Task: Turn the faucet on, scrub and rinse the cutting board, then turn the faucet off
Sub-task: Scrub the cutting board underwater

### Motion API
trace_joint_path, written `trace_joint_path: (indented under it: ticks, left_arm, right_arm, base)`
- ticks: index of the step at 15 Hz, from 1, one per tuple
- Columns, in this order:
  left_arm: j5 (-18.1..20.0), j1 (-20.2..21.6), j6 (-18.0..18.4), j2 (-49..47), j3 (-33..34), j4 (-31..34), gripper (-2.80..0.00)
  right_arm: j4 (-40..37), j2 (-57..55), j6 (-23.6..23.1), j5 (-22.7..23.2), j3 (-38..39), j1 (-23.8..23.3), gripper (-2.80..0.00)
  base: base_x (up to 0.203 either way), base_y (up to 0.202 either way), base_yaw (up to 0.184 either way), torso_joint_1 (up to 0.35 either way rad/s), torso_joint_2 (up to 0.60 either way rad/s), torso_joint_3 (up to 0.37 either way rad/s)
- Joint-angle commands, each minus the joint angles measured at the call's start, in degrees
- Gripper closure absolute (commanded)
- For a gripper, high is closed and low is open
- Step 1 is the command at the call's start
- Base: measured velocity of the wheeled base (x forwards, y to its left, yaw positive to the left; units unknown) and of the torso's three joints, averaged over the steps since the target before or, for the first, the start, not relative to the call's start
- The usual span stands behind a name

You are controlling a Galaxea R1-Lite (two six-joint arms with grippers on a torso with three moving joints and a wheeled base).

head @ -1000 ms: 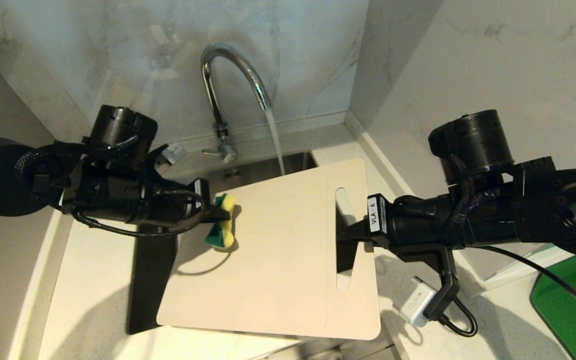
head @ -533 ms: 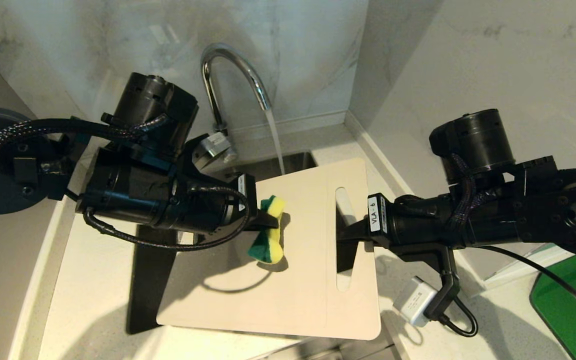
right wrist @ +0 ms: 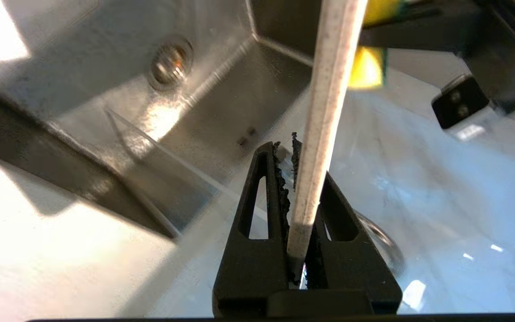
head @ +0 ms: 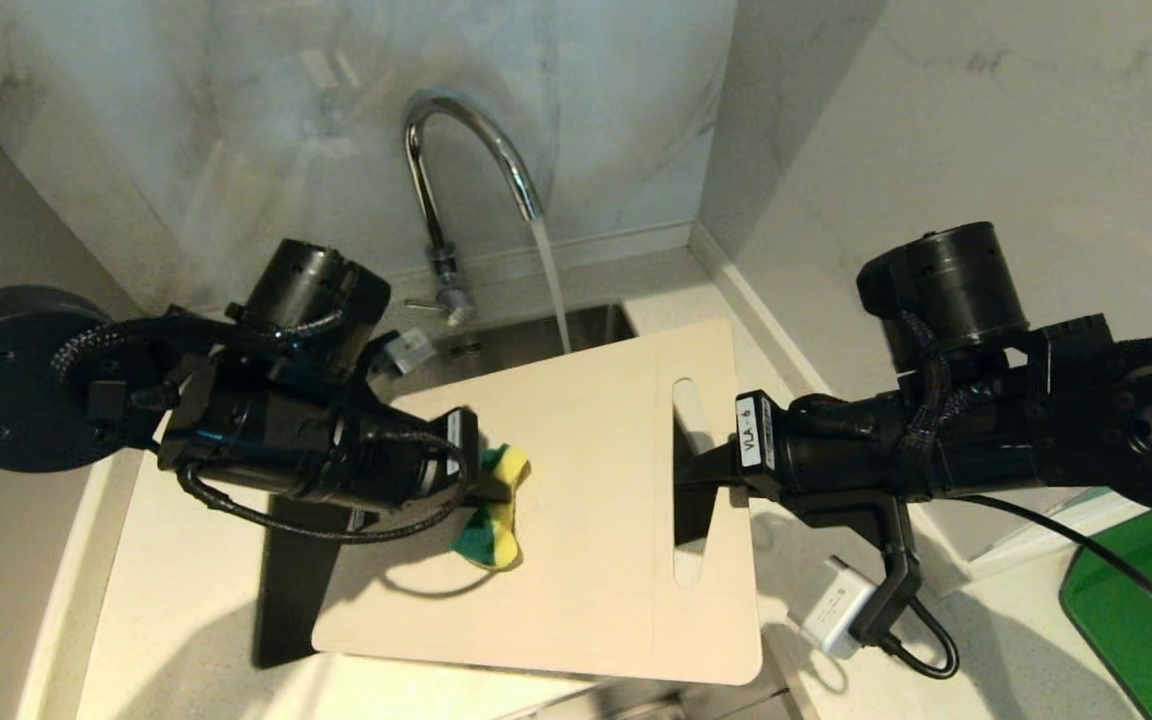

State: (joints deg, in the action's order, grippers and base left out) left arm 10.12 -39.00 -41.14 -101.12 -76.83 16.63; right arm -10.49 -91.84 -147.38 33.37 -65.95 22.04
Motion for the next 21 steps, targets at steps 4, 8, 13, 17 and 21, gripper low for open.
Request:
trace_joint_path:
  ticks: [4, 8, 13, 17, 21]
  left_arm:
    - [0.2, 4.5, 0.2, 1.0, 11.0, -9.1, 0.00]
    - [0.4, 8.2, 0.6, 1.1, 17.7, -14.9, 0.00]
    - [3.0, 16.9, 4.1, 1.2, 23.7, -19.1, 0.00]
    - [6.0, 22.8, 7.3, 2.2, 28.6, -21.5, 0.00]
    - [6.2, 23.0, 7.9, 5.4, 28.7, -21.6, 0.00]
  right_arm:
    - [2.2, -0.1, -0.9, 0.2, 0.3, -0.4, 0.00]
    - [2.2, -0.1, -0.9, 0.2, 0.6, -0.6, 0.00]
    - [2.2, 0.1, -0.9, 0.2, 0.8, -0.6, 0.00]
    - [2.2, 0.2, -0.9, 0.2, 1.0, -0.7, 0.00]
    - [2.2, 0.3, -0.9, 0.2, 1.0, -0.7, 0.00]
  base:
    - [0.000, 0.000, 0.000, 0.000, 0.00, 0.000]
    - [0.000, 0.000, 0.000, 0.000, 0.00, 0.000]
    - [0.000, 0.000, 0.000, 0.000, 0.00, 0.000]
    - [0.000, 0.000, 0.000, 0.000, 0.00, 0.000]
    - [0.000, 0.000, 0.000, 0.000, 0.00, 0.000]
